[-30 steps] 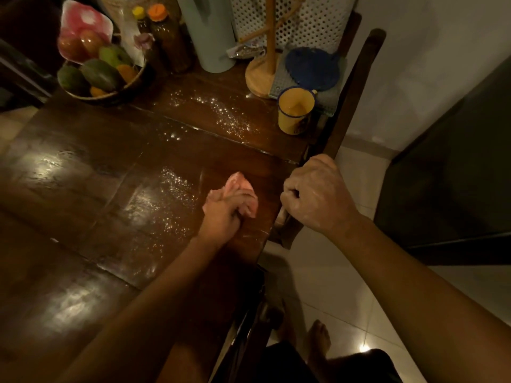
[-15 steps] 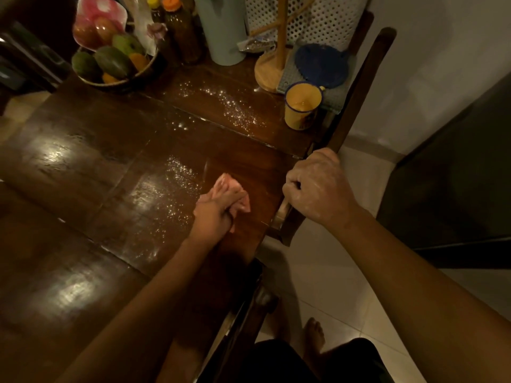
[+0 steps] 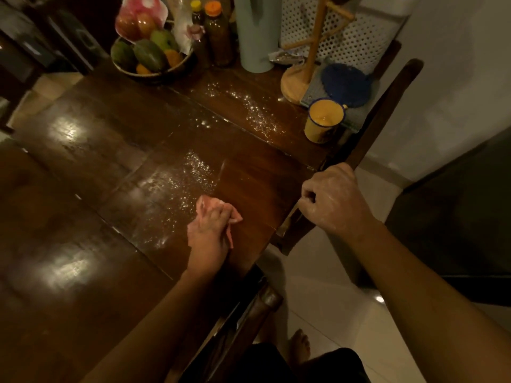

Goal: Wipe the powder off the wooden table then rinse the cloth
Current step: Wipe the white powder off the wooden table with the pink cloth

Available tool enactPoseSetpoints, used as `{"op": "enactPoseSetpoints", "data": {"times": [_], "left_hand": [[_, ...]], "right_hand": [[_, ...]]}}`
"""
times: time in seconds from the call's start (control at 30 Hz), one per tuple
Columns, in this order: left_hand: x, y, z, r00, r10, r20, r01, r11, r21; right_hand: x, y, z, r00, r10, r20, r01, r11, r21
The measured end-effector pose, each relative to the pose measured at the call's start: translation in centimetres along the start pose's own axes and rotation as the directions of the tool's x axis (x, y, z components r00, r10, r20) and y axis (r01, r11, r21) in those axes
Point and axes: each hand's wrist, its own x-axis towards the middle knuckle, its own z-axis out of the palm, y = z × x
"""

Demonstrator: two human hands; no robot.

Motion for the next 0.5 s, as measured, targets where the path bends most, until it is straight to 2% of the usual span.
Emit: {"op": "enactPoseSetpoints", "data": {"times": [0.07, 0.13, 0.2, 0.27, 0.33, 0.37, 0.43, 0.47, 0.5], "left_hand": [[-1.2, 0.9, 0.6, 0.99, 0.141, -0.003, -0.141, 0.989, -0.053], [-2.5, 0.6, 0.0, 0.937, 0.312, 0.16, -0.298, 0.949, -0.102], [-3.8, -1.7, -1.2, 0.826, 0.438, 0.355, -0.415, 0.899, -0.143], [-5.1, -4.5, -2.4, 0.713, 0.601, 0.361, -0.578, 0.795, -0.182], [-6.3, -7.7, -4.1, 0.734, 0.579, 0.354, -0.574, 0.808, -0.132], [-6.9, -9.7, -4.5, 0.801, 0.525, 0.289, -0.511, 0.85, -0.129], [-8.1, -12.6, -5.3, 0.953, 0.28, 0.117, -0.266, 0.956, -0.122], [-8.3, -13.2, -5.3, 0.99, 0.137, 0.016, -0.134, 0.983, -0.125], [-8.5, -12.9, -5.2, 0.997, 0.01, -0.077, -0.018, 0.994, -0.107]], "right_hand": [[0.2, -0.1, -0.1, 0.999, 0.004, 0.036, -0.003, 1.0, -0.023], [0.3, -0.2, -0.3, 0.996, 0.009, 0.087, -0.002, 0.997, -0.077], [0.3, -0.4, -0.5, 0.994, 0.016, 0.112, 0.0, 0.99, -0.142], [0.4, -0.9, -1.0, 0.986, 0.047, 0.16, -0.01, 0.975, -0.222], [0.6, -2.2, -1.8, 0.938, 0.168, 0.302, -0.081, 0.957, -0.28], [0.9, -2.9, -2.2, 0.906, 0.234, 0.353, -0.123, 0.943, -0.31], [1.7, -4.4, -2.5, 0.836, 0.351, 0.422, -0.176, 0.899, -0.4], [2.5, -5.0, -2.5, 0.812, 0.36, 0.459, -0.151, 0.89, -0.431], [3.2, -5.5, -2.1, 0.777, 0.35, 0.524, -0.109, 0.894, -0.435]]}}
